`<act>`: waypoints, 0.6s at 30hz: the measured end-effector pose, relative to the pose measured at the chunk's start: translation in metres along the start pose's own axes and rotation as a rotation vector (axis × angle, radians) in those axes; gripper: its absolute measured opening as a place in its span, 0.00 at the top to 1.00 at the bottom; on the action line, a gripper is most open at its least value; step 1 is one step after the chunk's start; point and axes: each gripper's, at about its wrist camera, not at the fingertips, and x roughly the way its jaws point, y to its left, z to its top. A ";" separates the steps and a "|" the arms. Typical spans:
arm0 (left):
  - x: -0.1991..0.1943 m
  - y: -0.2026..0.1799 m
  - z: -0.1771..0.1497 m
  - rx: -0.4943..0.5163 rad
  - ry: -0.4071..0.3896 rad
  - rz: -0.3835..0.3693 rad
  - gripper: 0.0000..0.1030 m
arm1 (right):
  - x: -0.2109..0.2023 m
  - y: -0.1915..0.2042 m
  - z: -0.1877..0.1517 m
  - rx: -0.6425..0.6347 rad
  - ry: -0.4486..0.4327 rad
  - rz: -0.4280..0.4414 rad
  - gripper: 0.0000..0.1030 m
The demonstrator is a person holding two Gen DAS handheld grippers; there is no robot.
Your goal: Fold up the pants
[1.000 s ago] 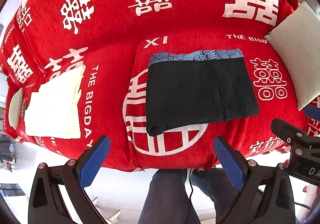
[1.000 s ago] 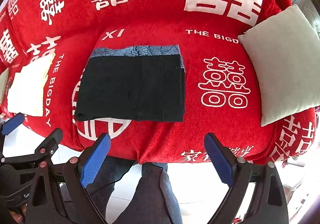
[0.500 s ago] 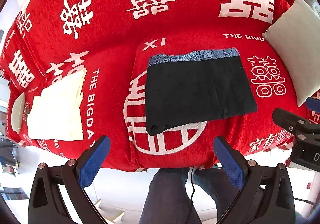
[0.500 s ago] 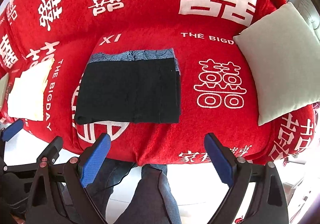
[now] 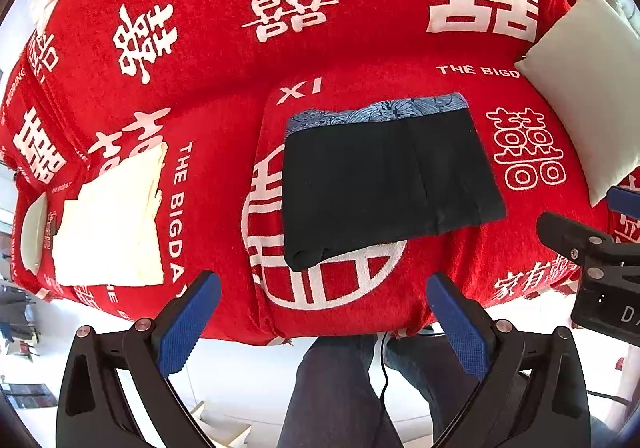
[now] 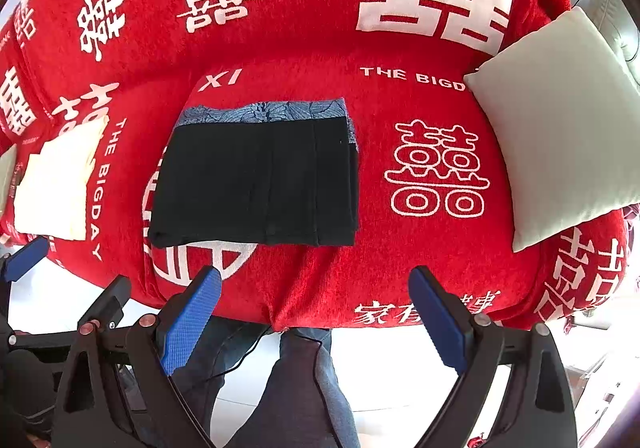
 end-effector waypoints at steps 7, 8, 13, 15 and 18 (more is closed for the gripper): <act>-0.001 0.000 0.000 -0.004 0.001 -0.003 0.00 | 0.000 0.000 0.000 -0.008 -0.002 0.002 0.07; -0.001 0.000 0.000 -0.006 0.002 -0.005 0.00 | 0.000 0.000 0.000 -0.007 -0.002 0.003 0.07; 0.001 0.000 0.001 -0.006 0.007 -0.009 0.00 | 0.000 0.000 0.001 -0.002 -0.002 0.002 0.07; 0.001 0.000 0.001 -0.002 0.005 -0.011 0.00 | 0.001 0.000 0.001 -0.001 -0.001 0.003 0.07; 0.001 -0.001 0.001 0.003 0.005 -0.011 0.00 | 0.001 0.000 0.001 -0.003 -0.001 0.002 0.07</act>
